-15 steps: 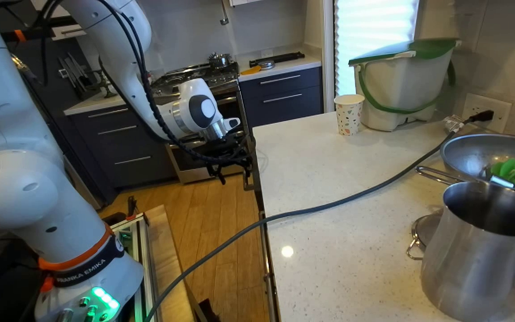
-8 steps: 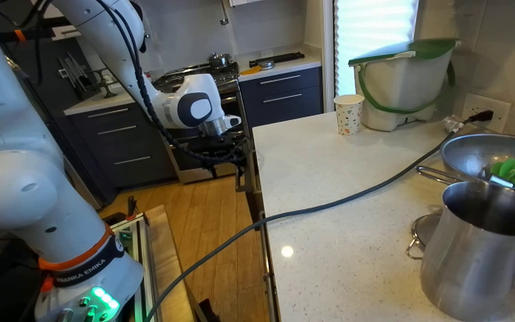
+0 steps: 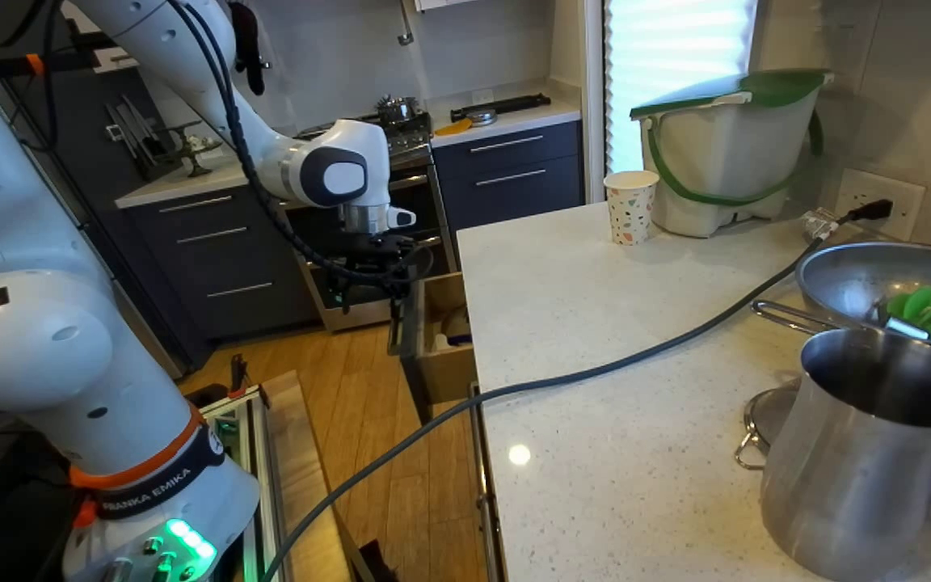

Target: Pull open the top left cabinet drawer

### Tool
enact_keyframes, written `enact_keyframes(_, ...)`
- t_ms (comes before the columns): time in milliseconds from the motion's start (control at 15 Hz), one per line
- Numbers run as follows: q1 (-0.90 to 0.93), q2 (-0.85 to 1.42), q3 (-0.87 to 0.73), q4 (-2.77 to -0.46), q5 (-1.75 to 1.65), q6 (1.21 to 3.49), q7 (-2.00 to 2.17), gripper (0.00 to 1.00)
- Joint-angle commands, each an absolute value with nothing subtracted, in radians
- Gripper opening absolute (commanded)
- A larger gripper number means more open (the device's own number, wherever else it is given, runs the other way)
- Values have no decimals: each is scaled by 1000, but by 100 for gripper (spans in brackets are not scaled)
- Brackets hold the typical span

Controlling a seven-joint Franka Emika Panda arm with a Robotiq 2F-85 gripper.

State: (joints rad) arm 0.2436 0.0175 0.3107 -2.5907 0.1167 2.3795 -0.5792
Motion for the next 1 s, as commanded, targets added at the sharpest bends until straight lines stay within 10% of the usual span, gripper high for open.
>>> enact_keyframes(0, 278, 21, 323, -2547, 199, 2267, -594, 100)
enact_keyframes(933, 279, -286, 249, -2455, 92, 1907, -462, 100)
